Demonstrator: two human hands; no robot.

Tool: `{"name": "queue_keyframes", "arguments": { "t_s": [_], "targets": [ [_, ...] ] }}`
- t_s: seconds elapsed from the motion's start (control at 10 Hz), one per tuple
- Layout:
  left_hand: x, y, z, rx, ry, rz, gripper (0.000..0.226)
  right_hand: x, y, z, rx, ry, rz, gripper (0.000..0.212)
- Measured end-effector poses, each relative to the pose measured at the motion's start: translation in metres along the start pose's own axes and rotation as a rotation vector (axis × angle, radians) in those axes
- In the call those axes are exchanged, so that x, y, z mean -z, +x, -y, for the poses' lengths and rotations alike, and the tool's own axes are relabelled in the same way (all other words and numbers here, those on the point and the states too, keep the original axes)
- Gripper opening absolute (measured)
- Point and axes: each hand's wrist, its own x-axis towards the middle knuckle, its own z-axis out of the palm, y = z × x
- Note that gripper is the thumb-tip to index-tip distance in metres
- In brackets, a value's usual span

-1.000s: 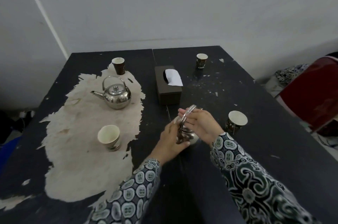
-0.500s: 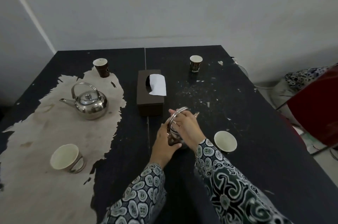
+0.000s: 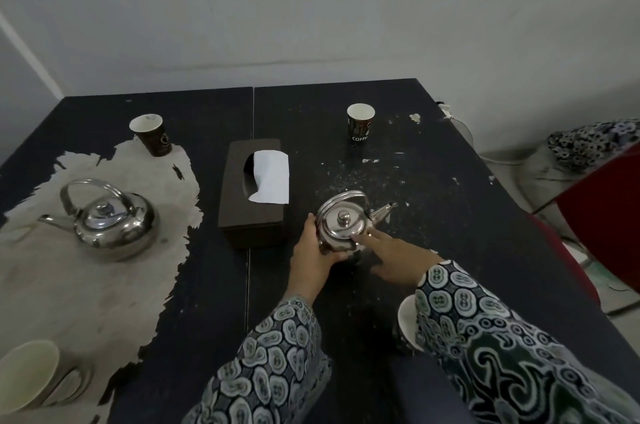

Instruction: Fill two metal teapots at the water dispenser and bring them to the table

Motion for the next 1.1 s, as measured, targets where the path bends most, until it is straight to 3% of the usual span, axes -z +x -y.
{"name": "queue_keyframes", "arguments": {
  "t_s": [0.3,0.8,1.1],
  "targets": [
    [-0.018,0.072,-0.018,-0.026,0.013,0.168,0.098,0.016,0.030,-0.024,-0.274,-0.227,-0.030,0.078],
    [-0.037,0.122,-0.041,-0.035,0.053,0.282,0.097,0.026,0.068,-0.044,-0.476,-0.123,0.027,0.092],
    [-0.010,0.071,-0.058,-0.042,0.251,0.156,0.073,0.037,0.053,-0.023,-0.491,-0.094,0.037,0.085]
  ]
}}
